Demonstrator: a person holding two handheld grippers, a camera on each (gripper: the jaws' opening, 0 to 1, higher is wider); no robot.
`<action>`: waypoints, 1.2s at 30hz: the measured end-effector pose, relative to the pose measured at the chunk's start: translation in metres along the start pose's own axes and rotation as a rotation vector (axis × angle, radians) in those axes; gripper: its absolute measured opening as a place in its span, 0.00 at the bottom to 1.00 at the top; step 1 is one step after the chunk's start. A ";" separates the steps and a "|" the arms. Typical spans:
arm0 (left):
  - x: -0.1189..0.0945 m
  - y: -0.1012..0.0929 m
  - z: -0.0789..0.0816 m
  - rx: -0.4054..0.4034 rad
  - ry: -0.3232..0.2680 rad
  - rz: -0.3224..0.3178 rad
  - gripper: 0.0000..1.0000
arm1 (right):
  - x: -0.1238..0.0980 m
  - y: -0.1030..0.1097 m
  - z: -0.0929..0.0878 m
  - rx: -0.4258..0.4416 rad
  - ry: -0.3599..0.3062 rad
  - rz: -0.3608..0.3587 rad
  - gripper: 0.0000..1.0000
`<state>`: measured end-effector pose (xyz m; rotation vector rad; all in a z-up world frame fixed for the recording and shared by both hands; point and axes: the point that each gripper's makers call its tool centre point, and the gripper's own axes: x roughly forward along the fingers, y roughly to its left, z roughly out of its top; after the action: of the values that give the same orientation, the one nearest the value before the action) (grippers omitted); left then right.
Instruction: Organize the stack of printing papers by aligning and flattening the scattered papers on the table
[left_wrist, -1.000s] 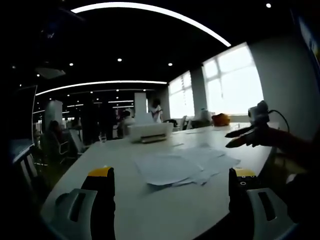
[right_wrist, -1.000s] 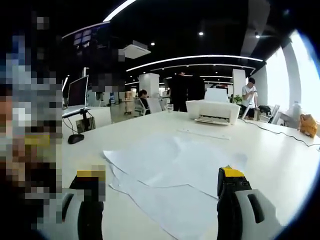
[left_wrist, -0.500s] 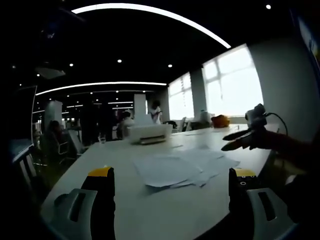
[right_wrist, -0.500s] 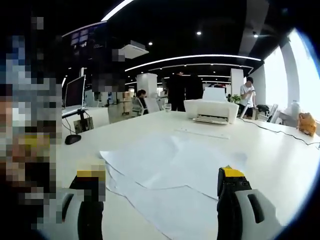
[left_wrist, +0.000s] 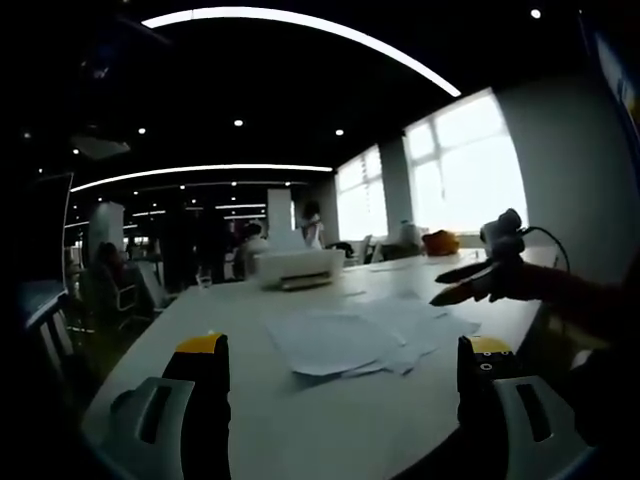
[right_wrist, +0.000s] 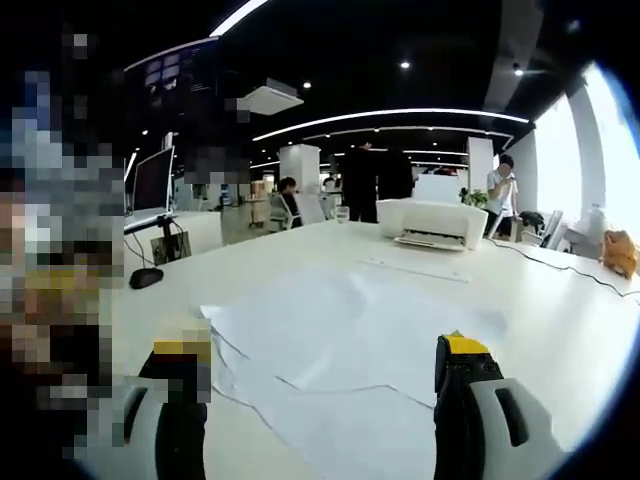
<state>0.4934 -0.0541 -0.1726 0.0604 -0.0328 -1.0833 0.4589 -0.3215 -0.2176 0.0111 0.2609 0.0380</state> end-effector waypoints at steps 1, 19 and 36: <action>0.000 0.000 0.000 0.003 0.002 0.002 0.97 | 0.002 0.001 0.000 0.000 0.001 0.003 0.90; -0.007 0.002 -0.008 -0.011 0.006 -0.014 0.97 | 0.042 0.005 0.005 -0.022 0.030 0.025 0.90; -0.005 0.009 -0.011 -0.023 -0.002 -0.020 0.97 | 0.073 -0.009 0.002 -0.001 0.042 0.005 0.90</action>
<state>0.4999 -0.0451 -0.1830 0.0395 -0.0215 -1.1039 0.5306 -0.3276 -0.2346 0.0101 0.3033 0.0437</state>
